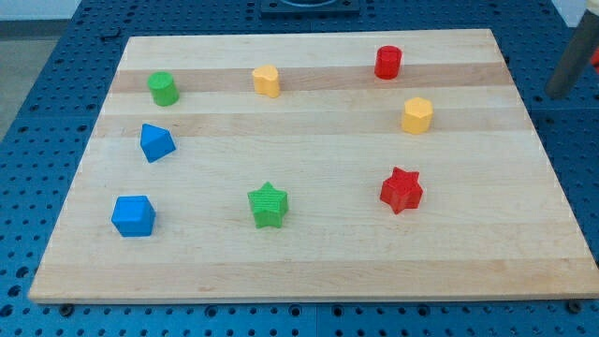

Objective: Point your arm to the green star

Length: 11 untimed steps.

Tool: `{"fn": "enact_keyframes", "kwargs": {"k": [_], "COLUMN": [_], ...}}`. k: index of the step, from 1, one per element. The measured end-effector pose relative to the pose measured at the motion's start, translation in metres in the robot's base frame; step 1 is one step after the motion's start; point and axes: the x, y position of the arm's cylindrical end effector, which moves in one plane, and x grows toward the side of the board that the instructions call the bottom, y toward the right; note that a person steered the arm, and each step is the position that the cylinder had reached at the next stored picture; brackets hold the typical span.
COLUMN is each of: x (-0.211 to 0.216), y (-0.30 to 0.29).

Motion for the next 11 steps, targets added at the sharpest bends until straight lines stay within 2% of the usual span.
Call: {"fn": "enact_keyframes", "kwargs": {"k": [2,4,5,7,9,11], "x": [0.109,0.147,0.183,0.192,0.219,0.222], "y": [0.0,-0.003,-0.033,-0.186,-0.282,-0.367]}}
